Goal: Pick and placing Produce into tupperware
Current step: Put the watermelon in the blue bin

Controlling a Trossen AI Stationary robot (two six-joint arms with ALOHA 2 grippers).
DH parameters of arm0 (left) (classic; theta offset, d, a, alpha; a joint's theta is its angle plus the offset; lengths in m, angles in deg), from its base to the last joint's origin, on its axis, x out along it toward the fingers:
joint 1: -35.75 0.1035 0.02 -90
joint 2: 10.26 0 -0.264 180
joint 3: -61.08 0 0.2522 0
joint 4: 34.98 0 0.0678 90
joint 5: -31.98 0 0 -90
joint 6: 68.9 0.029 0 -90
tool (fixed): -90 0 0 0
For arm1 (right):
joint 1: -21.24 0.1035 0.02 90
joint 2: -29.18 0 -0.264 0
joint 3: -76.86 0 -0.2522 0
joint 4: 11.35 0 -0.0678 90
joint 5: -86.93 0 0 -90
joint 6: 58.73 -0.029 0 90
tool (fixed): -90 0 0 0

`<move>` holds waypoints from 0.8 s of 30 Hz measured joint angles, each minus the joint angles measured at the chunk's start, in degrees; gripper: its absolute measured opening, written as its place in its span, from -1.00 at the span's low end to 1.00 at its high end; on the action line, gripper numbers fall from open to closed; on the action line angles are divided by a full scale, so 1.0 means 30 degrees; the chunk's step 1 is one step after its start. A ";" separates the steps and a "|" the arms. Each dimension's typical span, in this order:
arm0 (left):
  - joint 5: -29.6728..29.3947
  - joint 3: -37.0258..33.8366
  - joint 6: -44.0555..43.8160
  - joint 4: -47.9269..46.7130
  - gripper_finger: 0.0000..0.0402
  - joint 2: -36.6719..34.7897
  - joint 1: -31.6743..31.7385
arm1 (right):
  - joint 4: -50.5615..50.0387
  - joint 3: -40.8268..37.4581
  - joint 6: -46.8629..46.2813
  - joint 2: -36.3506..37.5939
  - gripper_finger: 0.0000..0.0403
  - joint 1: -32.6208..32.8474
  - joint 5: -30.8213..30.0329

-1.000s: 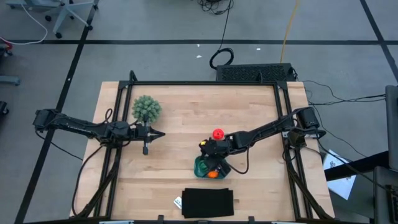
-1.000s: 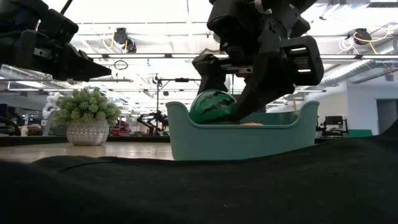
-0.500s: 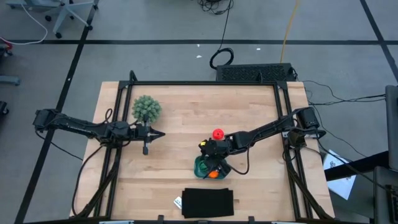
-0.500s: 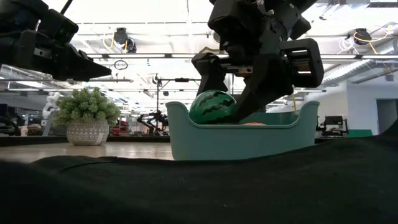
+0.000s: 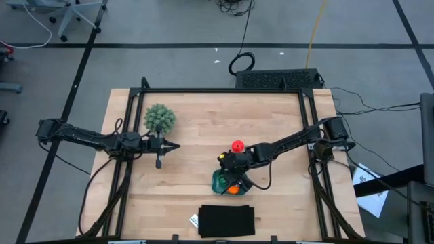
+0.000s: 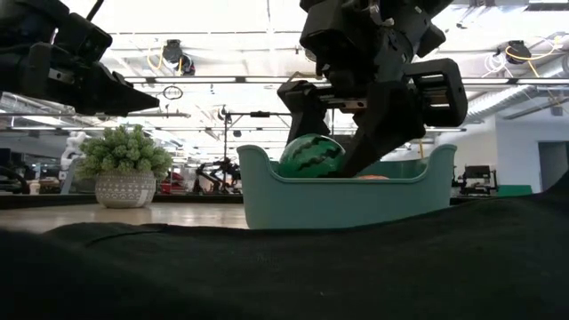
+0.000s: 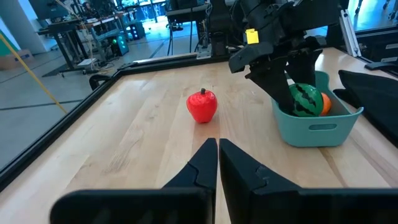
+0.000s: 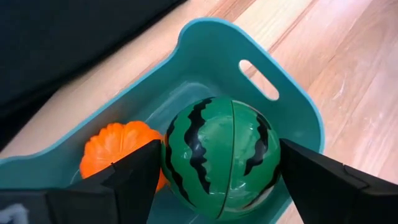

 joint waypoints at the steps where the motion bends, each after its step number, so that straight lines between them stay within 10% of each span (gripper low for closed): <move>1: 0.0000 0.0000 0.0000 0.0000 -0.89 -0.0003 -0.0005 | -0.0024 0.0000 -0.0006 0.0000 0.47 0.0000 -0.0004; 24: 0.0000 0.0000 0.0000 -0.0005 -0.89 -0.0004 -0.0005 | -0.0004 0.0000 -0.0929 0.0000 0.52 -0.0007 -0.0043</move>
